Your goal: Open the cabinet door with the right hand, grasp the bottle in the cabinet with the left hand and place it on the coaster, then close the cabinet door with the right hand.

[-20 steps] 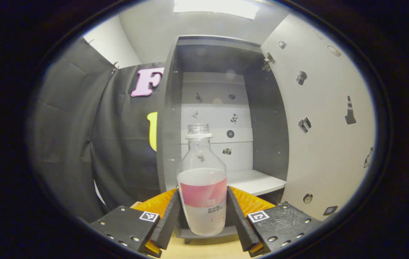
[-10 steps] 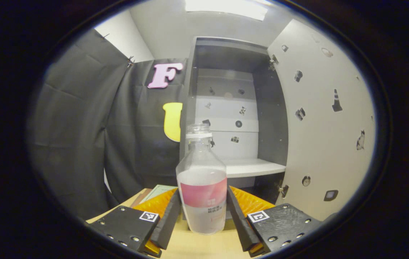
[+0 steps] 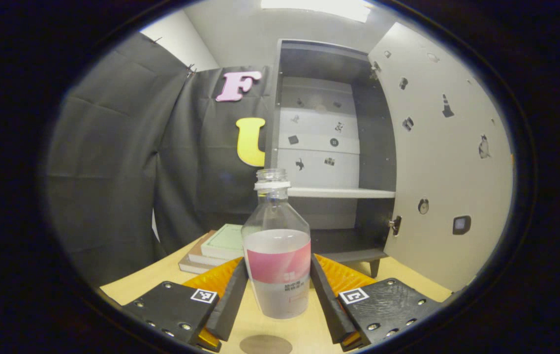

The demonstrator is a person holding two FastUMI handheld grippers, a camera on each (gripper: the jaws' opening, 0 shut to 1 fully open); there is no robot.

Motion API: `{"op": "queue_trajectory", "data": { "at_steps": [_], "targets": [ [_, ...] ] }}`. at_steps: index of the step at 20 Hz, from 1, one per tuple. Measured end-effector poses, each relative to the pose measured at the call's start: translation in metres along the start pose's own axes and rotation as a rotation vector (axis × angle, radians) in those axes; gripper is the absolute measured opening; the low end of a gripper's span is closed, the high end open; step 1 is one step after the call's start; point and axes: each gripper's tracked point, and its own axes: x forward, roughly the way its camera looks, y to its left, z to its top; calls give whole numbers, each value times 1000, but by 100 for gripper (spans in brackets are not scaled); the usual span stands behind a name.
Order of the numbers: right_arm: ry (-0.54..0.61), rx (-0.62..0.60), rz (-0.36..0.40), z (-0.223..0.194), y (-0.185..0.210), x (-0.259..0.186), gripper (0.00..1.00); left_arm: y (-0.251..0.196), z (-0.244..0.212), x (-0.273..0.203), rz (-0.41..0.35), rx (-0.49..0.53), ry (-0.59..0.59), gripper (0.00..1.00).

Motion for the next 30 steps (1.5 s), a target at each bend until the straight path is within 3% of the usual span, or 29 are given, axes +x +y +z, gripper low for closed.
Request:
{"op": "queue_trajectory", "data": {
  "at_steps": [6,18,25,26,29,30],
  "targets": [
    [39,-4,44,-16,12,1,98,14,-51,-10,43,-15,59,72],
    [73,-17,7,-30,5,0,98,25,-138,-12,104,5,161,72],
    [69,-31,16,-27,12,1,98,26,-155,-20,118,20,172,73],
    [68,-33,19,-27,14,2,98,25,-155,-21,119,18,179,77],
    [70,-36,27,-28,17,2,98,27,-154,-28,130,19,189,72],
    [72,-36,28,-29,17,3,98,28,-155,-31,133,19,194,76]
  ]
}}
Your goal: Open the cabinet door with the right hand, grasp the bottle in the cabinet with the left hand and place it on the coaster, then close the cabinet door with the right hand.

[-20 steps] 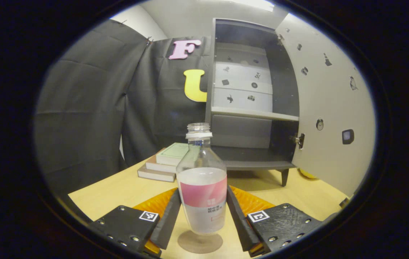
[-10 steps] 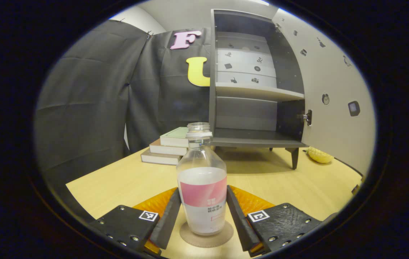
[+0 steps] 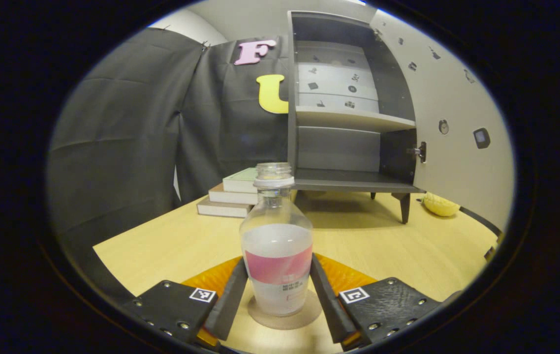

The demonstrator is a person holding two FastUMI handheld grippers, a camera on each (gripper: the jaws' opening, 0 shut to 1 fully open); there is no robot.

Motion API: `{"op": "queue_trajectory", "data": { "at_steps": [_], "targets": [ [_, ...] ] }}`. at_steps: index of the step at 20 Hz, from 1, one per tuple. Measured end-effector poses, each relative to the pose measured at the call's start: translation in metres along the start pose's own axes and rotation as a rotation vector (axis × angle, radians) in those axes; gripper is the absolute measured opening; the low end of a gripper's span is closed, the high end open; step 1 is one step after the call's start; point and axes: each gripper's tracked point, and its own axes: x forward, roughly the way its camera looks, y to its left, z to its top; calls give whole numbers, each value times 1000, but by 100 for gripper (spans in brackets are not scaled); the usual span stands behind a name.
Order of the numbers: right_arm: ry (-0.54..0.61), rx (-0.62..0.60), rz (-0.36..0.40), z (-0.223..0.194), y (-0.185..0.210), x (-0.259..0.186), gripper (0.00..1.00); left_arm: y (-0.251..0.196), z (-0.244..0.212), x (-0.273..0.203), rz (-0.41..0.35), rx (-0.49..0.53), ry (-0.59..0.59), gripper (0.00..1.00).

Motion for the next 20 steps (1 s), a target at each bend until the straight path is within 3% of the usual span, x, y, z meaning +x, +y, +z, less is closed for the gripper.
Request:
{"op": "queue_trajectory", "data": {
  "at_steps": [2,3,13,14,17,18,20],
  "targets": [
    [-2,3,5,1,1,1,98,-3,3,-4,-19,-11,3,81],
    [-4,6,8,1,0,1,98,-8,5,-6,-35,-9,6,79],
    [-53,43,73,24,3,-1,98,-2,35,-46,2,91,12,84],
    [-69,49,85,32,4,0,98,0,42,-54,16,114,15,78],
    [-109,58,135,56,12,-1,98,1,74,-80,40,149,-6,78],
    [-125,57,145,64,14,-1,93,-2,86,-89,43,142,-14,79],
    [-162,59,164,83,19,0,98,-7,110,-104,41,124,-46,81]
  ]
}}
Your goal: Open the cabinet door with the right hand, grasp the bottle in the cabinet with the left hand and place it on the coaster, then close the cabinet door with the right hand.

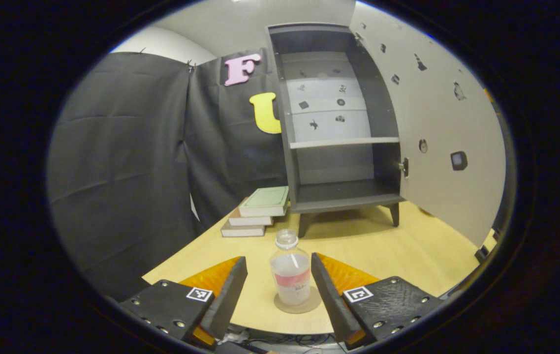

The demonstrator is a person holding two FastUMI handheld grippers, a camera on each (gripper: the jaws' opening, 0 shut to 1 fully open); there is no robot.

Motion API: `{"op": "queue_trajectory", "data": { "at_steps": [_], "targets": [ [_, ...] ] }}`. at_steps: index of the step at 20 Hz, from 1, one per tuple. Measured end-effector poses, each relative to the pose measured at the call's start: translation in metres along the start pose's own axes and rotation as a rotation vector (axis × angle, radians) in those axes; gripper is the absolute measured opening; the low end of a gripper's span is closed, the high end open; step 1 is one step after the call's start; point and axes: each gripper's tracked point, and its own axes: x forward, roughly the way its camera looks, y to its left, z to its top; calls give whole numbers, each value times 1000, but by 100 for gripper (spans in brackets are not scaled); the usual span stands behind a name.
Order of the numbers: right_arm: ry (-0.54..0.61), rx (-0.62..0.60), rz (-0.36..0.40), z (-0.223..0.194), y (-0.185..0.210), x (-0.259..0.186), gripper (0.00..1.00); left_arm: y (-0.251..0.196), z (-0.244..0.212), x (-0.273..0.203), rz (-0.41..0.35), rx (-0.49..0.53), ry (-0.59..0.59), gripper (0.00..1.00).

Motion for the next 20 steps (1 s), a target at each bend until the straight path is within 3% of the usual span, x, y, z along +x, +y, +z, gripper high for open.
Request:
{"op": "queue_trajectory", "data": {
  "at_steps": [2,3,4,5,6,8,9,10,11,12,13,14,15,20],
  "targets": [
    [-29,11,30,17,10,5,93,-2,30,-8,-4,-6,-47,81],
    [-38,14,45,25,14,7,93,-2,46,-11,-3,-4,-71,83],
    [-45,12,57,31,19,9,93,-2,59,-13,-4,-5,-94,78],
    [-51,5,65,37,22,10,98,0,74,-15,-3,-10,-119,78],
    [-59,-6,69,43,26,13,93,0,86,-17,-9,-18,-142,81],
    [-73,-20,78,51,35,16,92,3,106,-18,-25,-32,-179,81],
    [-75,-25,75,53,39,16,98,5,115,-16,-34,-35,-192,79],
    [-77,-38,70,54,39,17,90,9,124,-14,-42,-34,-209,81],
    [-74,-42,70,55,42,19,95,13,134,-12,-46,-31,-229,79],
    [-67,-41,74,53,46,21,89,18,141,-10,-53,-26,-244,79],
    [-65,-35,76,53,49,21,95,21,147,-6,-67,-22,-254,81],
    [-60,-27,80,52,53,22,90,22,152,-2,-79,-21,-265,81],
    [-53,-18,83,50,58,22,95,24,155,3,-93,-23,-269,81],
    [-41,-40,119,48,95,22,96,27,159,27,-159,-59,-273,79]
  ]
}}
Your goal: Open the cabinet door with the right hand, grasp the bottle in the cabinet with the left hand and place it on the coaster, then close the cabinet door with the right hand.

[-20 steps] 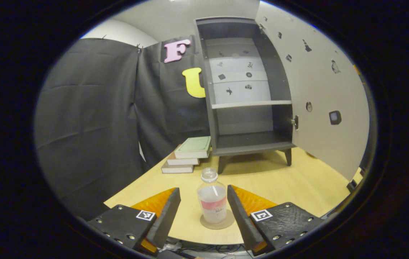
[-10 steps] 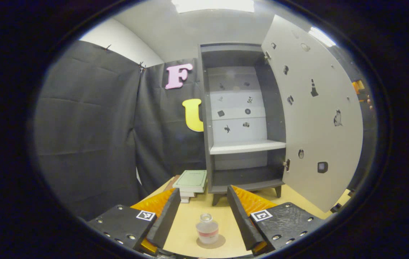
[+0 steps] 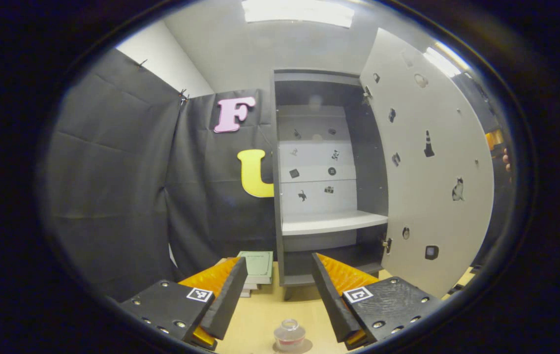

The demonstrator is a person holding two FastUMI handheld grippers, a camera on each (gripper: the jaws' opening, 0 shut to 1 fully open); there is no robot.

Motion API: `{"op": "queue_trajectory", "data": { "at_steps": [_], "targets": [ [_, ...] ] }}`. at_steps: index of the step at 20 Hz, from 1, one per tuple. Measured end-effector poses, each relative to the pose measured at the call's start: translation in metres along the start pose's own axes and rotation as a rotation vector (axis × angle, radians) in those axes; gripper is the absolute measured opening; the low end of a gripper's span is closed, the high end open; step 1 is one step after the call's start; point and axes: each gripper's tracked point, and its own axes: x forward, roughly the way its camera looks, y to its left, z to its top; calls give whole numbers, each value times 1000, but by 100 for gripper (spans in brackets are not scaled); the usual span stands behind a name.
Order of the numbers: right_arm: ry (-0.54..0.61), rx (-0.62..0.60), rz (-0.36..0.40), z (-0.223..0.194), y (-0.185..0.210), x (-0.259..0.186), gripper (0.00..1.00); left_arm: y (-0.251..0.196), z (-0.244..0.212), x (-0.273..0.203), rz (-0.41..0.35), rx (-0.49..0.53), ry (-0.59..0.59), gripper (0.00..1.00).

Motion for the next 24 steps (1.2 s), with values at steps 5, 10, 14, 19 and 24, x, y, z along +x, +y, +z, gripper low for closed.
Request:
{"op": "queue_trajectory", "data": {
  "at_steps": [5,10,14,19,24],
  "targets": [
    [2,-77,13,1,36,13,97,20,-5,13,-14,-2,2,81],
    [11,-46,75,-3,71,32,96,56,-5,19,22,-12,1,78],
    [0,-22,103,-3,90,51,96,83,-5,17,57,-9,2,78],
    [0,19,143,-5,111,78,96,114,-9,2,84,3,4,81],
    [-4,42,157,-8,126,96,96,138,-12,-4,110,-3,10,81]
  ]
}}
